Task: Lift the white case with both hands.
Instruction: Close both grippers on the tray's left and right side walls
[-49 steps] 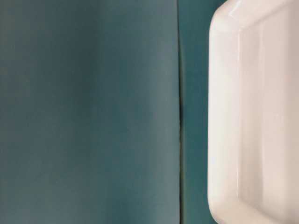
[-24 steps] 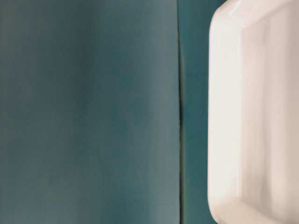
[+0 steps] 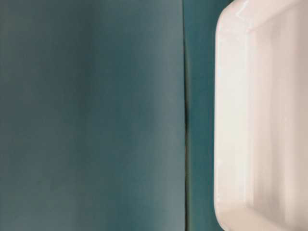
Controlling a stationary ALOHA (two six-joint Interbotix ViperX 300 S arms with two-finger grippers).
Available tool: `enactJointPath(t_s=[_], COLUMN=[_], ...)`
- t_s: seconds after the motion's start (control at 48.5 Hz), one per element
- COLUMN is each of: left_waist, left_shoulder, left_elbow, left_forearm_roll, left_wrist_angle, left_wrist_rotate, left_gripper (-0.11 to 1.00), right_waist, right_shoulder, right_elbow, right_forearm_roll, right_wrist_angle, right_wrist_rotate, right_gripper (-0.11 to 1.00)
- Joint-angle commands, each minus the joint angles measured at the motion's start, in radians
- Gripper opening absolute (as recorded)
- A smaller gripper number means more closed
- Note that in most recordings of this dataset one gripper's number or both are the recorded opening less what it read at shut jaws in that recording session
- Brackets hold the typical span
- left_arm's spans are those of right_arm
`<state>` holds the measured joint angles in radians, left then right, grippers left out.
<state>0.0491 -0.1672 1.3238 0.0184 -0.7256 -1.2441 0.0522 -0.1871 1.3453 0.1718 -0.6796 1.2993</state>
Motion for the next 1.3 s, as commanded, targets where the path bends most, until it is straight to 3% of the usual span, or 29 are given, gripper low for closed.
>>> enactJointPath(t_s=[0.0, 0.35, 0.866, 1.154, 1.278], left_waist=[0.002, 0.002, -0.003, -0.008, -0.008], left_shoulder=[0.029, 0.054, 0.120, 0.114, 0.114], left_elbow=[-0.017, -0.051, -0.095, -0.089, -0.092], left_forearm_roll=[0.002, 0.003, 0.003, 0.003, 0.003], left_wrist_angle=[-0.014, -0.011, -0.011, -0.011, -0.011], left_wrist_rotate=[0.006, 0.026, 0.034, 0.034, 0.034], left_gripper=[0.95, 0.94, 0.92, 0.85, 0.79], right_waist=[0.003, 0.003, 0.003, 0.003, 0.003], right_shoulder=[0.060, 0.183, 0.192, 0.190, 0.190], right_elbow=[-0.017, -0.083, -0.078, -0.077, -0.075], right_forearm_roll=[0.003, 0.003, 0.003, 0.011, 0.037], right_wrist_angle=[-0.041, -0.121, -0.126, -0.121, -0.104], right_wrist_rotate=[-0.003, -0.008, -0.005, 0.000, 0.002], right_gripper=[0.90, 0.90, 0.90, 0.88, 0.80])
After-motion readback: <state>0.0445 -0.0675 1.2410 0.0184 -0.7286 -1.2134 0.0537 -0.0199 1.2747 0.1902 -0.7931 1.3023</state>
